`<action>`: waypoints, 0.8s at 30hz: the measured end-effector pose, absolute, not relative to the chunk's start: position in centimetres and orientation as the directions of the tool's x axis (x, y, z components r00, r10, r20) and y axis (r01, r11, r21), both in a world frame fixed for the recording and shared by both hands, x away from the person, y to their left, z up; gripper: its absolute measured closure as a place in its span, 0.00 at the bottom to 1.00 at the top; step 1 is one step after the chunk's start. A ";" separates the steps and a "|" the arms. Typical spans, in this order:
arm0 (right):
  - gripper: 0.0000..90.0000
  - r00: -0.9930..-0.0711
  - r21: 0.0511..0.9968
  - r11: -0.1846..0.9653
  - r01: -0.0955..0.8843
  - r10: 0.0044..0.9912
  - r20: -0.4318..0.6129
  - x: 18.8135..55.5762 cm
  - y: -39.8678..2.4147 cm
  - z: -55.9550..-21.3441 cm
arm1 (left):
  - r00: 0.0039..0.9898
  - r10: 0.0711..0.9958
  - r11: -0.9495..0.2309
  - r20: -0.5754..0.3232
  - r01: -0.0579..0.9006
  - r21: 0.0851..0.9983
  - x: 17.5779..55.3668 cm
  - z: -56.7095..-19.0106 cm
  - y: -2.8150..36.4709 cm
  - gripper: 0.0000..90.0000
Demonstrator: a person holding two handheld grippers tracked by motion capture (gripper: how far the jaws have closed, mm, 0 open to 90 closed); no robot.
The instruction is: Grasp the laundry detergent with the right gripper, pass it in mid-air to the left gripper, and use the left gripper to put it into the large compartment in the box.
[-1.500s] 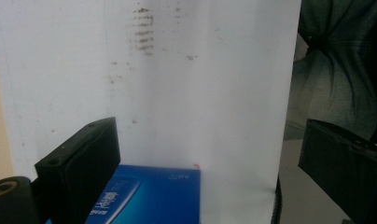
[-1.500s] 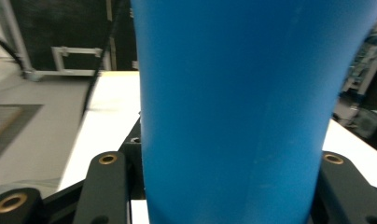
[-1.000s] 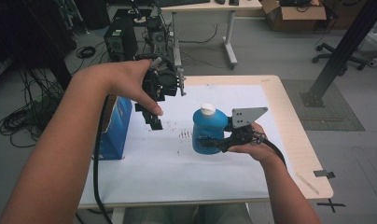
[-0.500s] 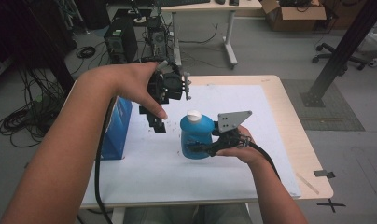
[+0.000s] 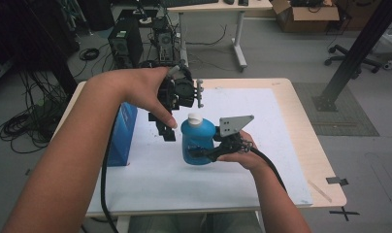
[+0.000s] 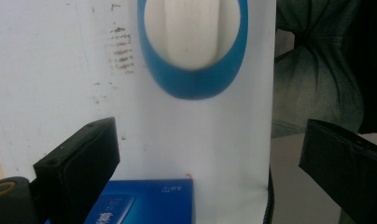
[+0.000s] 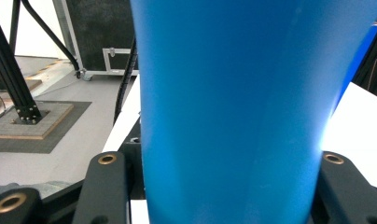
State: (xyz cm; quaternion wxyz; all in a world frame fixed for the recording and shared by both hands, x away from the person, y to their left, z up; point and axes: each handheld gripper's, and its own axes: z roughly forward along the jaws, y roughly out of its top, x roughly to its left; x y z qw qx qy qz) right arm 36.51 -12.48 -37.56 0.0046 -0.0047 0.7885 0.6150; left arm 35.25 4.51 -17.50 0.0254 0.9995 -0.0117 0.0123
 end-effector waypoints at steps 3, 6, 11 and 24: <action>0.52 -1.000 0.969 0.246 -0.011 -0.005 -0.010 36.5 -12.0 -37.7 | 0.999 -0.028 -0.998 0.026 -0.030 0.056 35.2 -17.5 4.4 0.06; 0.52 -1.000 0.970 0.244 -0.011 -0.005 -0.010 36.5 -11.8 -37.7 | 0.999 -0.028 -0.999 0.028 -0.029 0.044 35.1 -17.6 4.2 0.06; 0.52 -1.000 0.970 0.244 -0.006 -0.003 -0.006 36.5 -11.1 -38.0 | 0.999 -0.038 -0.998 0.030 -0.039 0.039 34.7 -17.7 3.8 0.06; 0.52 -1.000 0.973 0.232 -0.006 -0.008 -0.004 36.4 -10.5 -37.9 | 0.998 -0.043 -0.999 0.050 -0.044 0.031 34.4 -17.6 2.9 0.06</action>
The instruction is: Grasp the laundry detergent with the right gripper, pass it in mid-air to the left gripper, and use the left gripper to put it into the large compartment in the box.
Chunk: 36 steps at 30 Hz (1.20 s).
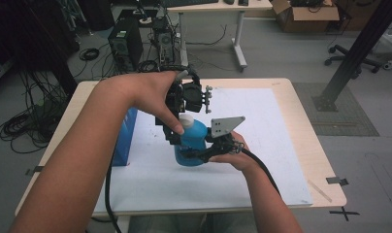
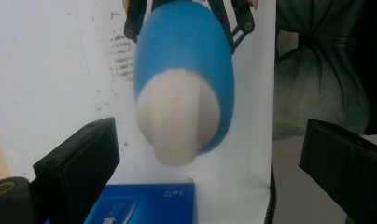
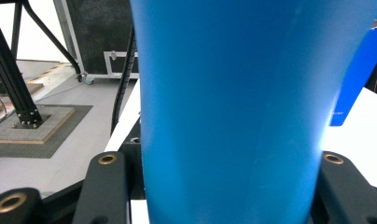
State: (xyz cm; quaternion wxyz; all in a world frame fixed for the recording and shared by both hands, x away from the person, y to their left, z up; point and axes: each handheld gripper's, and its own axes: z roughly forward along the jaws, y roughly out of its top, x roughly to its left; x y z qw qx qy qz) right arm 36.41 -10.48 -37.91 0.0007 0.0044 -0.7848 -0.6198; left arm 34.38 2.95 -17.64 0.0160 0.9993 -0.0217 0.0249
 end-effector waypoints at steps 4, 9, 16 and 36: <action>0.52 -1.000 0.973 0.231 -0.008 -0.007 -0.007 36.3 -10.3 -37.9 | 0.998 -0.043 -0.999 0.055 -0.044 0.027 34.4 -17.9 2.7 0.06; 0.52 -1.000 0.974 0.227 -0.013 -0.007 -0.011 36.3 -10.3 -37.7 | 0.997 -0.024 -1.000 0.075 -0.024 0.000 34.6 -18.3 2.5 0.06; 0.52 -1.000 0.976 0.219 -0.017 -0.013 -0.015 36.2 -10.1 -37.4 | 0.996 -0.010 -1.000 0.085 -0.009 -0.011 34.8 -18.7 2.0 0.06; 0.52 -1.000 0.976 0.215 -0.022 -0.007 -0.021 36.2 -10.0 -37.2 | 0.994 0.037 -0.999 0.105 0.039 -0.015 35.1 -19.6 1.4 0.05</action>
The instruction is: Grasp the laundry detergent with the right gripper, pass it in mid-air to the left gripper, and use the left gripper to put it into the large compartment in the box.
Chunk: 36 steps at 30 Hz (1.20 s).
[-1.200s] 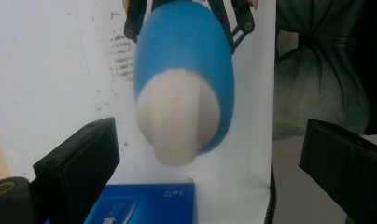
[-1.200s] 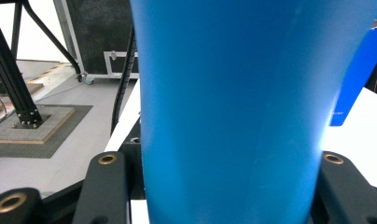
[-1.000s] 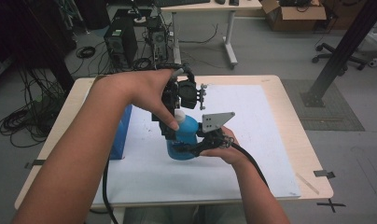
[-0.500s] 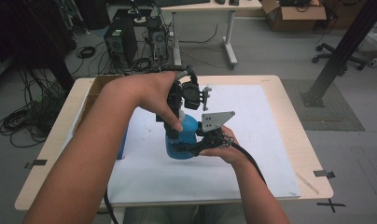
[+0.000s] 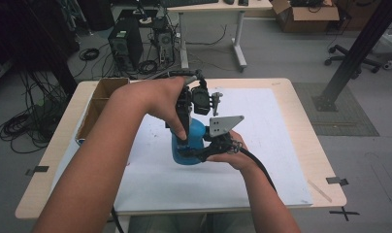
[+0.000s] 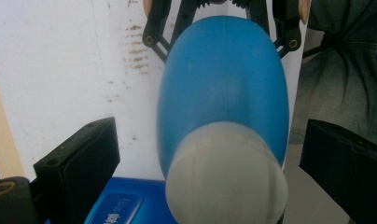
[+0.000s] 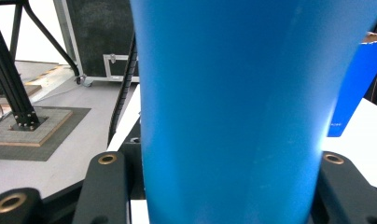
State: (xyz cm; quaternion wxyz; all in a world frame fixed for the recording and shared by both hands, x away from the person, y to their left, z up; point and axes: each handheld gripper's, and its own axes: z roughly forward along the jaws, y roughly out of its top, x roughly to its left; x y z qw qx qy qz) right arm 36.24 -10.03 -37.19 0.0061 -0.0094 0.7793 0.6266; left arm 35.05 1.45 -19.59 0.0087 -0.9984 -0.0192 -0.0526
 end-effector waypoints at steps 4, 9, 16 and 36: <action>0.52 -1.000 0.977 0.212 -0.025 -0.004 -0.025 36.2 -10.0 -37.1 | 0.994 0.045 -0.999 0.101 0.047 -0.013 35.1 -19.8 1.5 0.06; 0.52 -1.000 0.977 0.214 -0.026 -0.003 -0.026 36.3 -10.0 -37.1 | 0.994 0.052 -0.999 0.098 0.053 -0.007 35.2 -20.2 1.6 0.06; 0.52 -1.000 0.978 0.209 -0.027 0.001 -0.028 36.3 -10.0 -37.1 | 0.994 0.045 -0.999 0.100 0.045 0.003 35.2 -20.2 1.5 0.10; 0.52 -1.000 0.978 0.207 -0.027 0.002 -0.028 36.2 -10.0 -37.0 | 0.996 0.034 -0.999 0.086 0.035 -0.008 35.1 -20.4 1.1 0.31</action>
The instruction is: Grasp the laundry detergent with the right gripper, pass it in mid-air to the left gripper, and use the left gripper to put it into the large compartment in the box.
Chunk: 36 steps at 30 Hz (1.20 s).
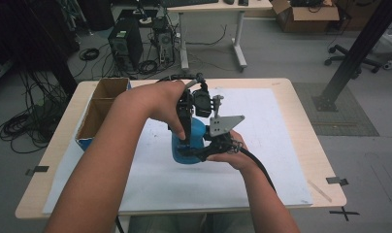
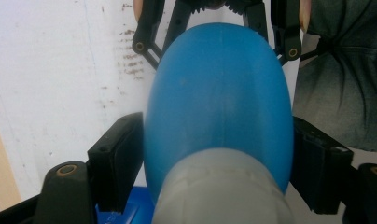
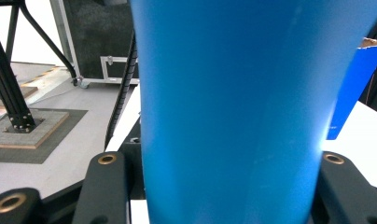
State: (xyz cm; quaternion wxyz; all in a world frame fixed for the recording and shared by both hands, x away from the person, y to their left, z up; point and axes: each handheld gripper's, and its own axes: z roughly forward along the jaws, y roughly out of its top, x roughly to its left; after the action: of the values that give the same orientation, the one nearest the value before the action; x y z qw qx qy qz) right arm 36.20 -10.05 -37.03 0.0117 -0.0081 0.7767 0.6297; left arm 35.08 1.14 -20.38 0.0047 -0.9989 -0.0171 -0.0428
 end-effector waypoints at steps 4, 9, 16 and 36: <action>0.52 -1.000 0.978 0.206 -0.029 0.004 -0.030 36.2 -10.0 -37.0 | 0.996 0.033 -0.999 0.079 0.034 -0.017 35.1 -20.5 1.1 0.33; 0.52 -0.999 0.979 0.204 -0.030 0.007 -0.032 36.2 -10.1 -37.0 | 0.997 0.030 -0.999 0.074 0.031 -0.014 35.0 -20.4 0.9 0.37; 0.52 -0.999 0.978 0.208 -0.033 0.004 -0.035 36.1 -10.1 -37.0 | 0.996 0.031 -0.999 0.084 0.033 -0.022 35.0 -20.5 0.9 0.41; 0.49 -0.999 0.978 0.206 -0.043 -0.008 -0.043 35.9 -9.6 -37.1 | 0.996 0.045 -0.997 0.081 0.049 -0.058 34.8 -20.5 0.9 0.42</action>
State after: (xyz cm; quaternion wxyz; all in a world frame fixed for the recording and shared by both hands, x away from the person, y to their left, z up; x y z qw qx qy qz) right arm 35.91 -9.58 -37.11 0.0142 -0.0164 0.7765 0.6297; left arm 34.77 0.90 -20.46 0.0301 -0.9985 -0.0235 -0.0397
